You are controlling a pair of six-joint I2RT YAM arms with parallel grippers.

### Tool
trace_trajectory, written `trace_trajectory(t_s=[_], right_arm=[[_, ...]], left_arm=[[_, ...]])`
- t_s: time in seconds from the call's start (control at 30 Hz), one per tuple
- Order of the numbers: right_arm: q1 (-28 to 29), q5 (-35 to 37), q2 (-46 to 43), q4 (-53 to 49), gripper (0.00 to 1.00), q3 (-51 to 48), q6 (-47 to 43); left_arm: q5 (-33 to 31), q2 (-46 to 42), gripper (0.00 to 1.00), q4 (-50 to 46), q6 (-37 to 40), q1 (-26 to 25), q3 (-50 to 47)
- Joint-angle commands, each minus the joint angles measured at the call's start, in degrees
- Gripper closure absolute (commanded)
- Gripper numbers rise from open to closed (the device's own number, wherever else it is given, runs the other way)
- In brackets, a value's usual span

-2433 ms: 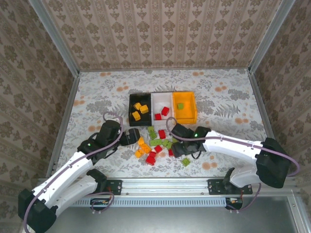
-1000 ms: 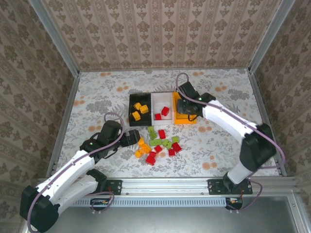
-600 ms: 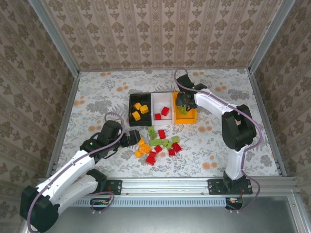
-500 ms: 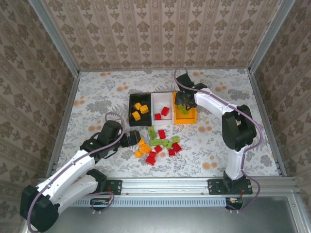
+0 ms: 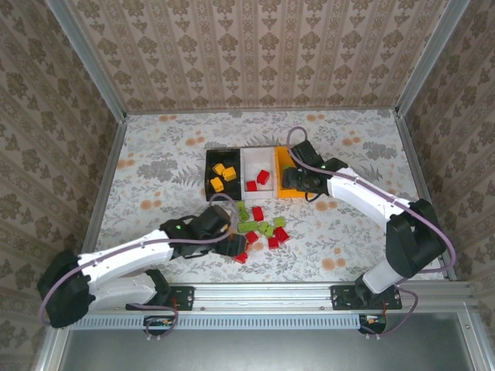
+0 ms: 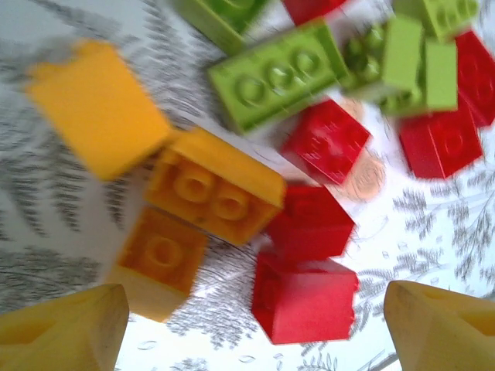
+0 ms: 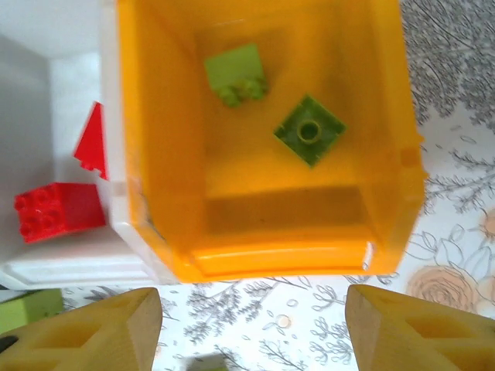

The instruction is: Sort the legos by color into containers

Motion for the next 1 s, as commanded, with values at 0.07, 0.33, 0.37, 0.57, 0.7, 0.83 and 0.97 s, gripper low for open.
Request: trace_trajectory(t_s=[0.07,0.33,0.37,0.57,0.7,0.83,0.97], right_arm=[[-0.36,0.12,-3.35,1.63,0.34,-2.66,1.31],[-1.62,0.48,-6.85,1.27,0.33,-2.61,0.68],[-1.83,0.48,-7.46,1.27,0.33,-2.74,0.69],[-3.24,0.35,-9.40,1.27,0.32,-3.04,0.52],[-4.08,0.32,-10.72,1.10,0.32,-3.07,0.61],[-4.66,-0.03,-11.05,1.19,0.32,-3.12,0.66],[-4.66,-0.28,-11.20,1.52,0.33,-3.90,0.95]], left_arm=[[-6.91,9.31,0.13,-2.80,2.23,-7.54,6.26],[-10.88,19.49,0.19,-4.51,3.04,-11.52,10.20],[-11.10,20.59,0.22,-4.89,3.07,-11.63,10.50],[-12.24,24.55,0.37,-6.16,3.01,-12.97,11.18],[-13.45,24.22,0.46,-6.95,3.18,-14.08,11.80],[-14.80,20.85,0.52,-8.97,2.90,-14.36,12.37],[-15.59,13.05,0.53,-9.19,3.82,-13.18,14.52]])
